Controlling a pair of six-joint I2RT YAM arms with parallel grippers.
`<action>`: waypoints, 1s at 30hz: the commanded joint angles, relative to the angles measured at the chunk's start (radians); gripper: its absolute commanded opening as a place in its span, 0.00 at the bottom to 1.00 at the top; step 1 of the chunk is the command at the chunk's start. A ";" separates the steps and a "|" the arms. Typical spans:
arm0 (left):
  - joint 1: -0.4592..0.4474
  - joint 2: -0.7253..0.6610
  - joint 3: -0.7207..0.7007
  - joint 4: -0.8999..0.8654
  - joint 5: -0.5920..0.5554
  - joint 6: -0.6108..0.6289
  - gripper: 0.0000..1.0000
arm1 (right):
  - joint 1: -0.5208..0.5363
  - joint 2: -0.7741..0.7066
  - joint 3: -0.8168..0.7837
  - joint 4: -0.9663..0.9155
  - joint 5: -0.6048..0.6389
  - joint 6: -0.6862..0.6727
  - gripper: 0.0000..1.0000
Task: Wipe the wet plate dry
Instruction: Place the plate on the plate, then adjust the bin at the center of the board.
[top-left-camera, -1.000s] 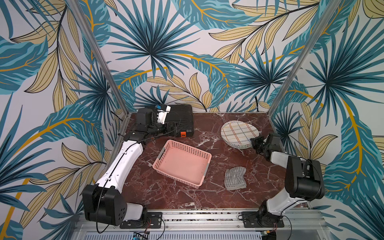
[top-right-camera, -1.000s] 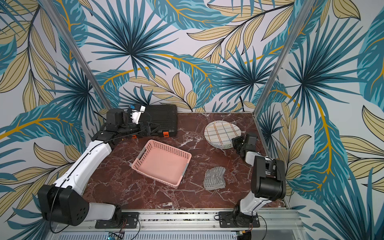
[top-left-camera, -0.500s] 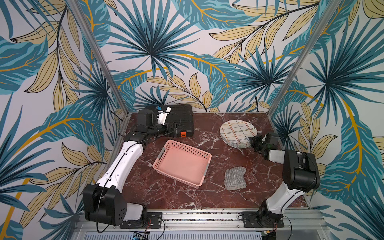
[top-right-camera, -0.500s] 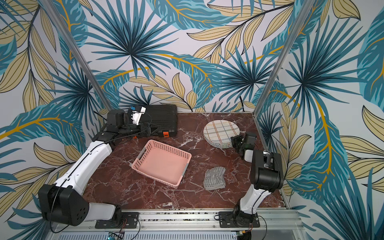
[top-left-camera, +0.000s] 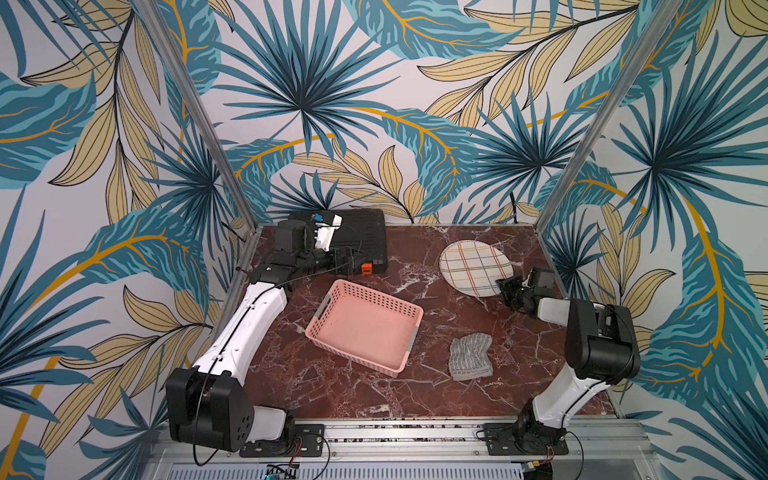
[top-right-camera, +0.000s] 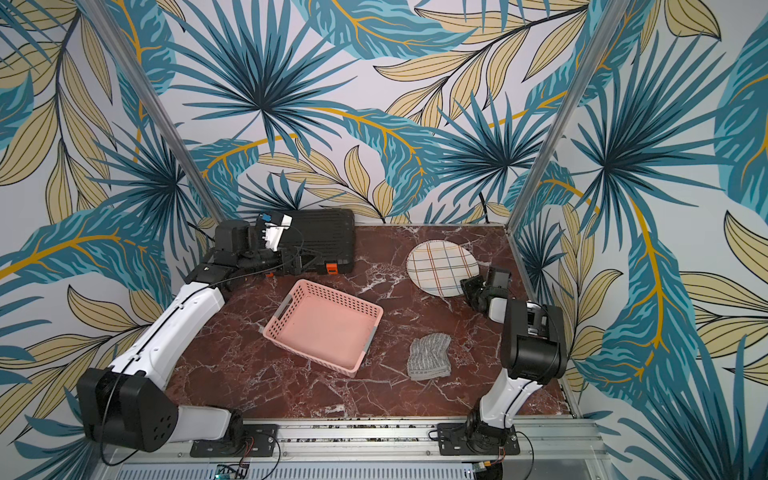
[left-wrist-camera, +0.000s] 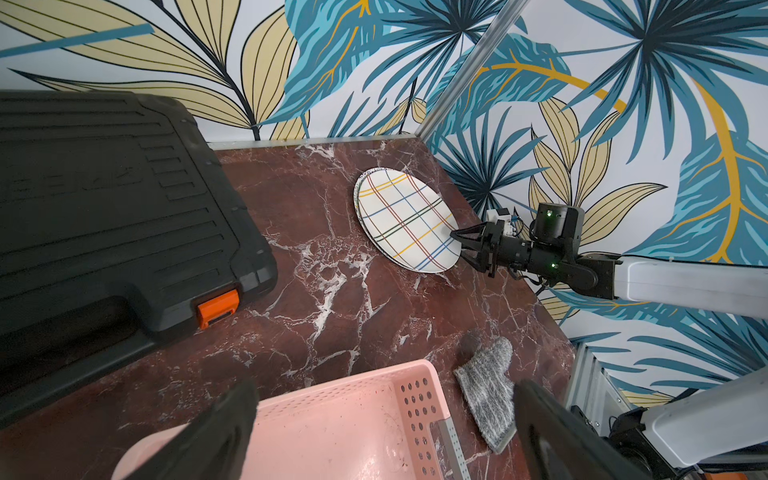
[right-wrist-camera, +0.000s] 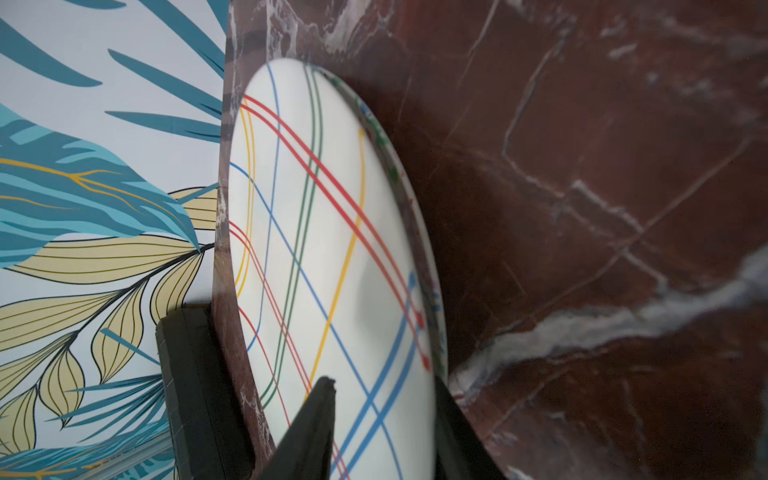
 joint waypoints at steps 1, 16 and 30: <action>0.006 -0.025 -0.005 0.020 0.008 0.013 1.00 | -0.004 -0.030 0.032 -0.105 0.035 -0.056 0.44; 0.028 0.003 0.202 -0.379 -0.386 0.411 0.60 | -0.003 -0.178 0.104 -0.447 0.151 -0.198 0.71; 0.088 0.078 -0.097 -0.450 -0.859 0.561 0.00 | 0.109 -0.537 -0.003 -0.569 0.114 -0.293 0.71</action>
